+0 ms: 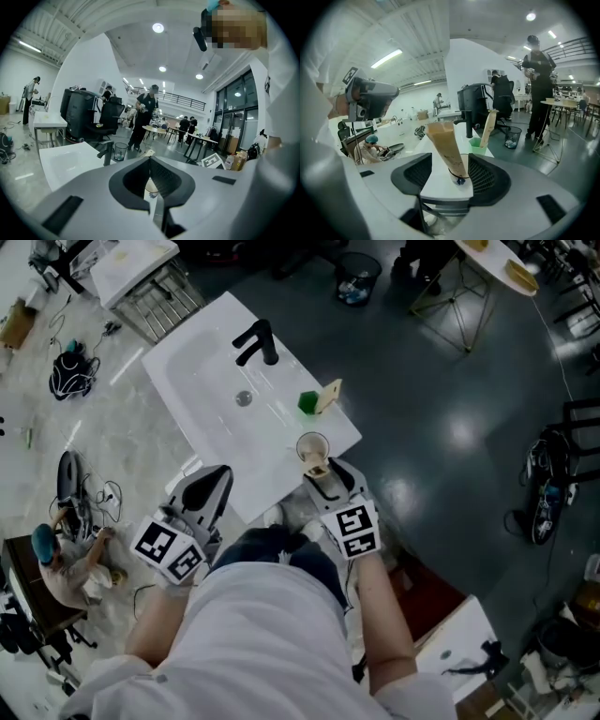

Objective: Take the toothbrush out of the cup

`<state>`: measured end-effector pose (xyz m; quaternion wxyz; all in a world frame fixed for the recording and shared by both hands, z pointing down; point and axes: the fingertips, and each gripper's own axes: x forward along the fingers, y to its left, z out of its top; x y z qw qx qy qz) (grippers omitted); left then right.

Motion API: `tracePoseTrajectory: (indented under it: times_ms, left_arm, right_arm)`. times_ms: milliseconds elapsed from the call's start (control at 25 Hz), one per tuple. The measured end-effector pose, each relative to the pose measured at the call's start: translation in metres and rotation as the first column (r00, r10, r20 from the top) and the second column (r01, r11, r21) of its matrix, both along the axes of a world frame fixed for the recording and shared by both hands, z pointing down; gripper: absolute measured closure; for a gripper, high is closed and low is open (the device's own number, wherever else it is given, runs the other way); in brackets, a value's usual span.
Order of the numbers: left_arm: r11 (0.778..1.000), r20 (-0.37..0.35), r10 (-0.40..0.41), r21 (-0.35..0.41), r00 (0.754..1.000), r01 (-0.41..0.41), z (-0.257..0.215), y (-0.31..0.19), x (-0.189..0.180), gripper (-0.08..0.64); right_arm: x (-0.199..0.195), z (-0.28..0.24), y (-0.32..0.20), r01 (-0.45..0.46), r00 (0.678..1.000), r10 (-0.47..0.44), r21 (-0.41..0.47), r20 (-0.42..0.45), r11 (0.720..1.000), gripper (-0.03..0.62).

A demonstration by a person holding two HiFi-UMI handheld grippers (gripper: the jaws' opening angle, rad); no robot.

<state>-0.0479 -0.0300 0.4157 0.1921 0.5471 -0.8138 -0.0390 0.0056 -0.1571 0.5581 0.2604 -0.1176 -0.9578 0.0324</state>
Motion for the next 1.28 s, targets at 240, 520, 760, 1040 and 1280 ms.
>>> tracePoseTrajectory:
  times_ms: [240, 520, 760, 1040, 1280]
  left_arm:
    - [0.999, -0.011, -0.028, -0.015, 1.0, 0.028, 0.006, 0.019, -0.002, 0.543]
    - [0.998, -0.015, -0.058, -0.012, 0.998, 0.058, 0.007, 0.035, -0.008, 0.543]
    - [0.998, -0.006, -0.062, 0.003, 0.998, 0.062, 0.006, 0.037, -0.015, 0.543]
    - [0.999, 0.01, -0.039, 0.037, 0.999, 0.038, -0.005, 0.032, -0.018, 0.543]
    - [0.997, 0.039, -0.004, 0.084, 0.999, 0.001, -0.032, 0.016, -0.02, 0.543]
  right_arm:
    - [-0.02, 0.007, 0.008, 0.016, 1.0, -0.016, 0.028, 0.006, 0.999, 0.394]
    - [-0.03, 0.003, 0.009, 0.012, 1.0, -0.013, 0.071, 0.005, 0.997, 0.473]
    - [-0.036, -0.005, 0.001, -0.018, 1.0, 0.019, 0.076, -0.015, 0.997, 0.509]
    - [-0.04, -0.049, -0.003, -0.056, 0.998, 0.055, 0.08, 0.008, 0.995, 0.518]
    - [-0.037, -0.105, -0.009, -0.084, 0.996, 0.081, 0.087, 0.044, 0.993, 0.52]
